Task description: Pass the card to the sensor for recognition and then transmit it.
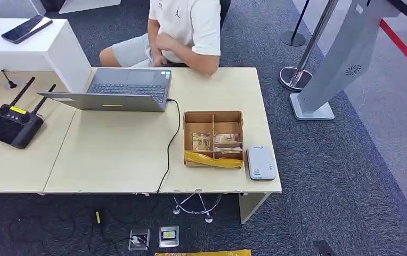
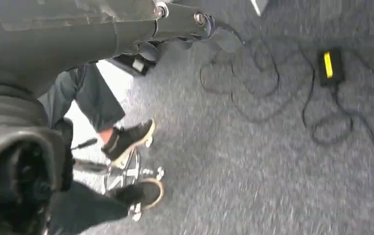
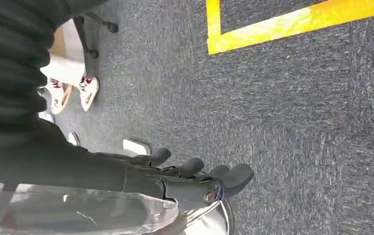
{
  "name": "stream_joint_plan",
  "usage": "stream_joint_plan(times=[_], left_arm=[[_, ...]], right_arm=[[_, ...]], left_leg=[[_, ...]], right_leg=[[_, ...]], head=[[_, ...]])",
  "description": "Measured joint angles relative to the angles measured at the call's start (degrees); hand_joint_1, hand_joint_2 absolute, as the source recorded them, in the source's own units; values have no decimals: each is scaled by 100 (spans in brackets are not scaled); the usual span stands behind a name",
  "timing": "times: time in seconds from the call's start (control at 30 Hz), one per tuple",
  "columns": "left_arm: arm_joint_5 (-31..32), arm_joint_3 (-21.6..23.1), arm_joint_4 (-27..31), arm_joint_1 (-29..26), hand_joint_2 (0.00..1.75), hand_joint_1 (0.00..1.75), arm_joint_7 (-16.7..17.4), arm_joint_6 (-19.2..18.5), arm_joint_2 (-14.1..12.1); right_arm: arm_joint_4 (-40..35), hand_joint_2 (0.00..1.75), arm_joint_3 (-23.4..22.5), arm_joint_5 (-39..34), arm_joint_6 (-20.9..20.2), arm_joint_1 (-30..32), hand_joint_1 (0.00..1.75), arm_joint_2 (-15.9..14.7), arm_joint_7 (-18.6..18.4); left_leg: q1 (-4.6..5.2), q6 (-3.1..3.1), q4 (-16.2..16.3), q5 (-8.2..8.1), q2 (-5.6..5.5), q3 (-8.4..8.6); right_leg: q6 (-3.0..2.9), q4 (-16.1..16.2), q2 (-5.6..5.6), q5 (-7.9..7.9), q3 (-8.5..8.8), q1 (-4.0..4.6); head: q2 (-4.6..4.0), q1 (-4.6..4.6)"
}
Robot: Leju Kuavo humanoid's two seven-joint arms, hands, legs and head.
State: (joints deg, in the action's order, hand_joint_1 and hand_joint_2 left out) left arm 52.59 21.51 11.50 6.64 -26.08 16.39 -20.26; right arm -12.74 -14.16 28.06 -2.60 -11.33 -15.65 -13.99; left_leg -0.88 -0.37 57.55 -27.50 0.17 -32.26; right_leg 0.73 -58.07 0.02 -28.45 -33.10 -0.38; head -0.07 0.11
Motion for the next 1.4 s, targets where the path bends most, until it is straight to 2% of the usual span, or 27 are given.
stream_joint_plan(times=[0.13,0.2,0.23,0.27,0.3,0.37,0.4,0.43,0.5,0.63,0.73,0.83,0.97,1.07,1.17,1.4], left_arm=[[0,0,0,0,0,0,-46,184,-42],[7,0,0,0,0,0,-15,400,7],[102,13,0,11,0,0,213,511,161],[217,37,11,68,0,0,607,494,423],[341,66,18,164,0,0,1231,375,727],[527,133,42,440,0,0,2144,111,1464],[555,162,61,576,0,0,2313,26,1750],[560,203,83,646,0,0,2352,-9,2073],[533,284,120,738,0,0,2231,48,2357],[363,310,122,608,0,0,1726,464,2385],[134,313,120,299,0,0,1286,985,2260],[-57,313,109,92,0,0,850,1150,2043],[-223,313,98,54,0,0,361,1040,1417],[-299,310,79,53,0,0,83,874,862],[-354,310,63,54,0,0,-147,683,414],[-463,297,44,66,0,0,-537,273,-458]], right_arm=[[0,175,0,-7,11,43,0,0,0],[0,175,0,-4,33,49,0,9,0],[2,175,0,30,65,48,0,26,-10],[2,175,0,94,105,30,0,70,-50],[2,175,4,162,142,-3,0,138,-127],[2,175,20,236,184,-130,0,247,-238],[2,175,28,238,186,-203,0,317,-256],[2,175,37,230,188,-268,0,374,-256],[2,175,70,194,195,-329,0,389,-236],[2,175,79,98,219,-224,0,380,-140],[2,175,81,64,210,-176,0,337,-77],[2,175,81,18,192,-119,0,275,-13],[4,175,83,11,175,-67,0,232,0],[4,175,83,20,136,-57,0,199,0],[4,175,83,13,111,-51,0,184,0],[4,175,85,4,59,-38,0,162,0]], left_leg=[[1,0,0,0,0,0],[4,1,1,-1,1,1],[11,2,2,-1,1,8],[19,3,3,-1,2,9],[28,13,2,6,-1,5],[53,47,0,27,-23,-13],[46,48,5,27,-27,-20],[45,48,5,27,-25,-20],[45,48,6,22,-2,-9],[48,63,7,8,18,5],[43,59,4,4,9,5],[36,55,2,2,6,0],[22,43,0,-5,6,4],[11,40,0,-3,6,6],[6,36,0,-1,6,5],[5,34,0,-3,6,5]], right_leg=[[0,0,0,0,0,0],[0,1,1,0,-1,-5],[1,4,1,0,-4,-13],[4,5,0,2,-3,-21],[7,5,-5,4,-2,-30],[28,3,-37,16,-4,-53],[40,2,-39,19,-1,-46],[45,7,-32,23,2,-46],[53,12,-10,29,14,-47],[56,12,9,29,10,-50],[56,11,4,8,9,-45],[50,10,0,3,8,-36],[46,9,3,1,10,-24],[40,8,5,-2,10,-12],[38,7,3,-4,12,-7],[33,7,5,-6,12,-5]], head=[[0,0],[0,-4],[0,2],[0,-9],[0,-9],[0,-11],[0,-20],[0,20],[0,35],[0,39],[0,42],[0,42],[0,39],[0,39],[0,39],[0,44]])
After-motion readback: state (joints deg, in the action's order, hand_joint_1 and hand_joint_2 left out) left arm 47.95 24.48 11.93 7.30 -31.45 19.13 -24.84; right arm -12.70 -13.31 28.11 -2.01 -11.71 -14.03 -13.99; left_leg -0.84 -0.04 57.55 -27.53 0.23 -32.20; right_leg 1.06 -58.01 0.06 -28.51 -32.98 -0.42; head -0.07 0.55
